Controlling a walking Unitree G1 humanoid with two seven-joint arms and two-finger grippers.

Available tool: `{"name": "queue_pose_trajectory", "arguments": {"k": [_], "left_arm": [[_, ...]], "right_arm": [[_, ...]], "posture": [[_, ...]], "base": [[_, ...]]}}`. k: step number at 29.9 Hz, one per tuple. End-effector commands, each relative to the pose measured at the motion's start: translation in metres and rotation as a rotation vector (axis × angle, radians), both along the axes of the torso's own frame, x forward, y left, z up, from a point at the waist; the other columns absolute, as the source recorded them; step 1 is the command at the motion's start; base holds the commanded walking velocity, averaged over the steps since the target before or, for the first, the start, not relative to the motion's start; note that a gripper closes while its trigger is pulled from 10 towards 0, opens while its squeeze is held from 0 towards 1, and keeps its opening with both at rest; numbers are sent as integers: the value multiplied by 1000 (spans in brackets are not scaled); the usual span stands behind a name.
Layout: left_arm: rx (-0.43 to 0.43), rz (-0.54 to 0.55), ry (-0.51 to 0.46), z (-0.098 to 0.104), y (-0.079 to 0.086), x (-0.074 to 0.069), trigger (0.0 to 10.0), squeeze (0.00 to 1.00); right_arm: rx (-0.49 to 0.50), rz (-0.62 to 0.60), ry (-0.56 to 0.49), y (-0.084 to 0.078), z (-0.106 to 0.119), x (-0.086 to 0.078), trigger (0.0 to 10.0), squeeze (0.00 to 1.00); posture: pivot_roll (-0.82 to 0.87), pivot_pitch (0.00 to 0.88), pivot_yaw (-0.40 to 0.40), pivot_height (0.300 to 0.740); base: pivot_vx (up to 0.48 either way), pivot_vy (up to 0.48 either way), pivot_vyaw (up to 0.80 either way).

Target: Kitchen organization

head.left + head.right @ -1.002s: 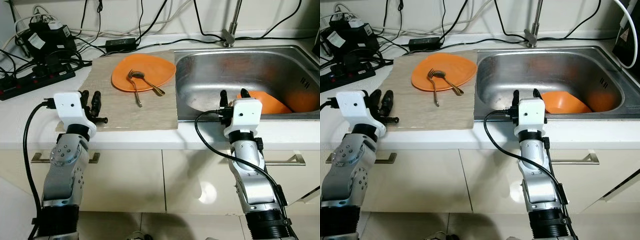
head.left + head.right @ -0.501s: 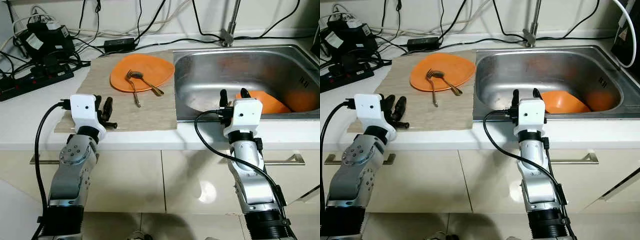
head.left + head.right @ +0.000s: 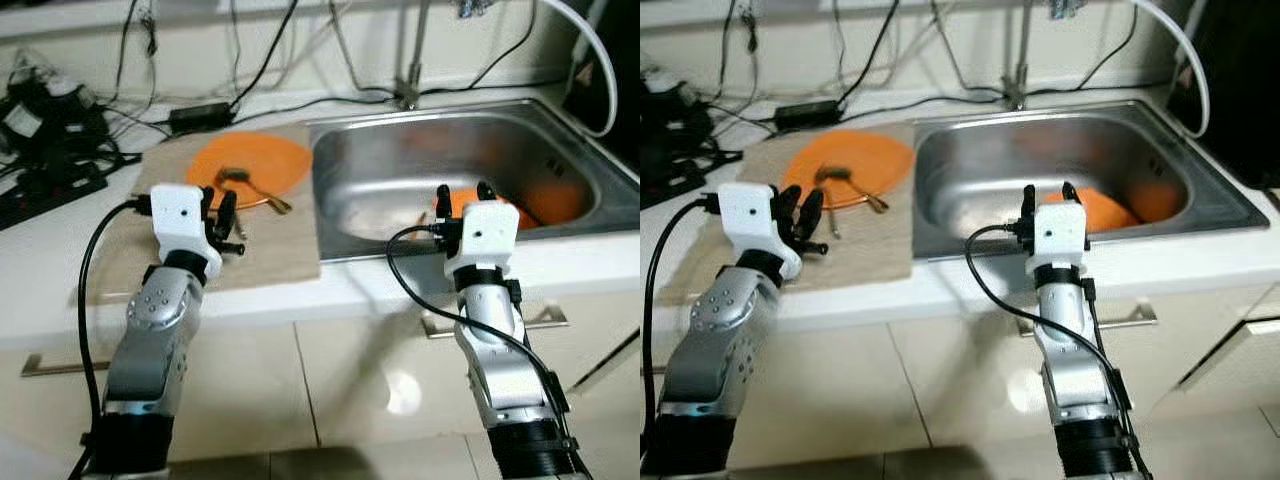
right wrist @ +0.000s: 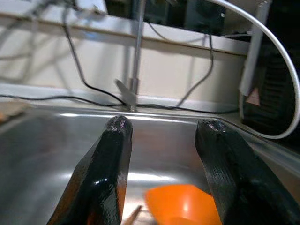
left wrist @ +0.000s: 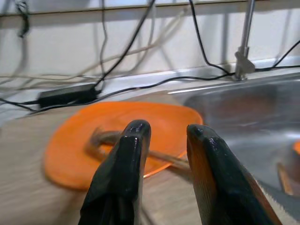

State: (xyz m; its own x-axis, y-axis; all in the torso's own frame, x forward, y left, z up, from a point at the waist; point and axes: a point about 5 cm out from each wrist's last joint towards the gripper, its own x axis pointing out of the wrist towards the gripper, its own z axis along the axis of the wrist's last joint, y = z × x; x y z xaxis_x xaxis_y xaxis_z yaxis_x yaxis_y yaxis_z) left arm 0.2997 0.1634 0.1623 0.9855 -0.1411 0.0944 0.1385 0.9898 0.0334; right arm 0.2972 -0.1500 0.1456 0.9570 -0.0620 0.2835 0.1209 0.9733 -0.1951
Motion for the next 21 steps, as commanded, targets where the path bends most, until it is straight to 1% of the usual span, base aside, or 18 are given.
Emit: {"name": "queue_pose_trajectory", "arguments": {"k": [1,3,6,8,18,21], "left_arm": [[21,17,-12,4,6,-1,10000,0],[24,18,-14,5,5,0,10000,0],[2,24,-14,7,4,1,10000,0],[5,29,-20,8,4,1,10000,0],[24,51,-18,7,2,2,10000,0],[49,93,-10,7,7,4,10000,0]], "right_arm": [[3,33,-7,10,1,1,10000,0],[1,32,-3,11,0,1,10000,0],[-2,35,-2,12,0,2,10000,0],[-2,38,-2,12,0,2,10000,0],[-7,49,2,15,-2,4,10000,0],[-6,54,4,16,-2,4,10000,0]], "posture": [[-60,0,107,740],[-58,0,106,740],[-56,0,105,740],[-55,0,104,740],[-52,0,99,740],[-50,0,98,740]], "base": [[409,-247,0],[371,-300,0],[452,0,0],[480,0,0],[0,0,0],[0,0,0]]}}
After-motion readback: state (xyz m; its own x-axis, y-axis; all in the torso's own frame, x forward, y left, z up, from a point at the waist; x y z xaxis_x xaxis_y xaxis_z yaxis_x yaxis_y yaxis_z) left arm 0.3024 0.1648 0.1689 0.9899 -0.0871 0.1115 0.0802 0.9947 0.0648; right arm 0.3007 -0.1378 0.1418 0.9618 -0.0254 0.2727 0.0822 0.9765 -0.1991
